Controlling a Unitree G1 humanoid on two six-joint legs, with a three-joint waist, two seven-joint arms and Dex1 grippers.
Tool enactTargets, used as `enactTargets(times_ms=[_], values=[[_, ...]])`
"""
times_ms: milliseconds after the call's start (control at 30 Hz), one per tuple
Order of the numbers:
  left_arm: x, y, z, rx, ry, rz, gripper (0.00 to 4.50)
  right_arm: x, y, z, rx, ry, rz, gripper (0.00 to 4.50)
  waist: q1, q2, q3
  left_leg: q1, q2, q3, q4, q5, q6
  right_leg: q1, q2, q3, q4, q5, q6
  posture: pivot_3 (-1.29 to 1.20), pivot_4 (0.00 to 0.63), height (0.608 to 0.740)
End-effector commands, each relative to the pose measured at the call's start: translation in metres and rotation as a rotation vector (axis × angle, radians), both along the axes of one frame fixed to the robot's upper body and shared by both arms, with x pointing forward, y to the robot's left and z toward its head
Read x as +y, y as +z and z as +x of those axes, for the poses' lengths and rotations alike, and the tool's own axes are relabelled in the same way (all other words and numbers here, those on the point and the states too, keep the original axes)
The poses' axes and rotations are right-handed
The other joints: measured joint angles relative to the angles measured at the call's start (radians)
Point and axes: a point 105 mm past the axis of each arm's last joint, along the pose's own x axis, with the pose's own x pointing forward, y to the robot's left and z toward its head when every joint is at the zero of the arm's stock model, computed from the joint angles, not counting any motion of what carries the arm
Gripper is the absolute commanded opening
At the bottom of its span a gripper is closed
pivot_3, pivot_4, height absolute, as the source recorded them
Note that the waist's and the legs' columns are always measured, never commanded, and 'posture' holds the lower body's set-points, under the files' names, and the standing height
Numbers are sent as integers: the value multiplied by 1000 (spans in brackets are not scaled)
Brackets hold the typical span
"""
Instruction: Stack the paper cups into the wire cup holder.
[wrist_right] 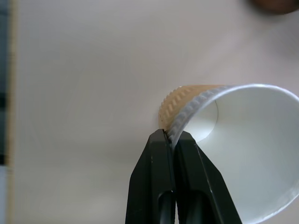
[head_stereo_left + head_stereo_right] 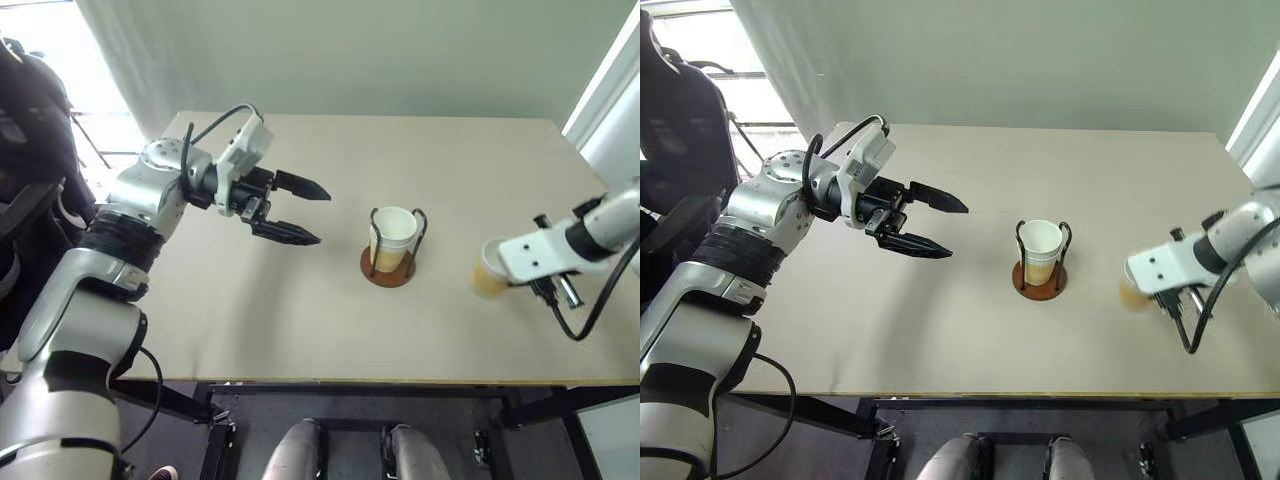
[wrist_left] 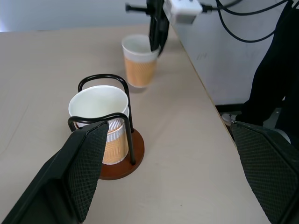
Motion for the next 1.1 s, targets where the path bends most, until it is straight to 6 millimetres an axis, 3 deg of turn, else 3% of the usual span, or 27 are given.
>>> enactTargets(times_ms=[33, 200, 567, 733, 1100], values=[[4, 6, 1, -30, -9, 1, 4500, 16, 36, 7, -115, 44, 19, 34, -2, 0, 0, 0, 0, 0, 0, 0, 0, 0, 0, 0, 0, 0, 0, 0, 150, 740], [6, -1, 2, -18, 2, 7, 4500, 35, 68, 15, -214, 92, 28, 34, -3, 0, 0, 0, 0, -1, -1, 0, 0, -1, 0, 0, -1, 5, -11, 0, 150, 740], [7, -8, 6, -14, 10, 8, 4500, 83, 111, 23, -333, 212, 100, 34, -3, 0, 0, -3, 0, -2, -1, -4, 1, -4, 0, -1, 0, 1, -12, 0, 150, 740], [5, -8, 6, -18, 4, 8, 4500, 104, 110, 16, -309, 274, 150, 34, 0, 0, 0, -4, 0, -2, -1, -4, 0, -5, 0, -2, 0, 0, -13, 0, 150, 740], [0, -1, 4, -25, -17, 1, 4500, 109, 82, 8, -212, 295, 155, 34, -1, 0, 0, -4, 0, -2, -1, -2, -3, -5, 0, -2, 1, 0, -13, 0, 150, 740]])
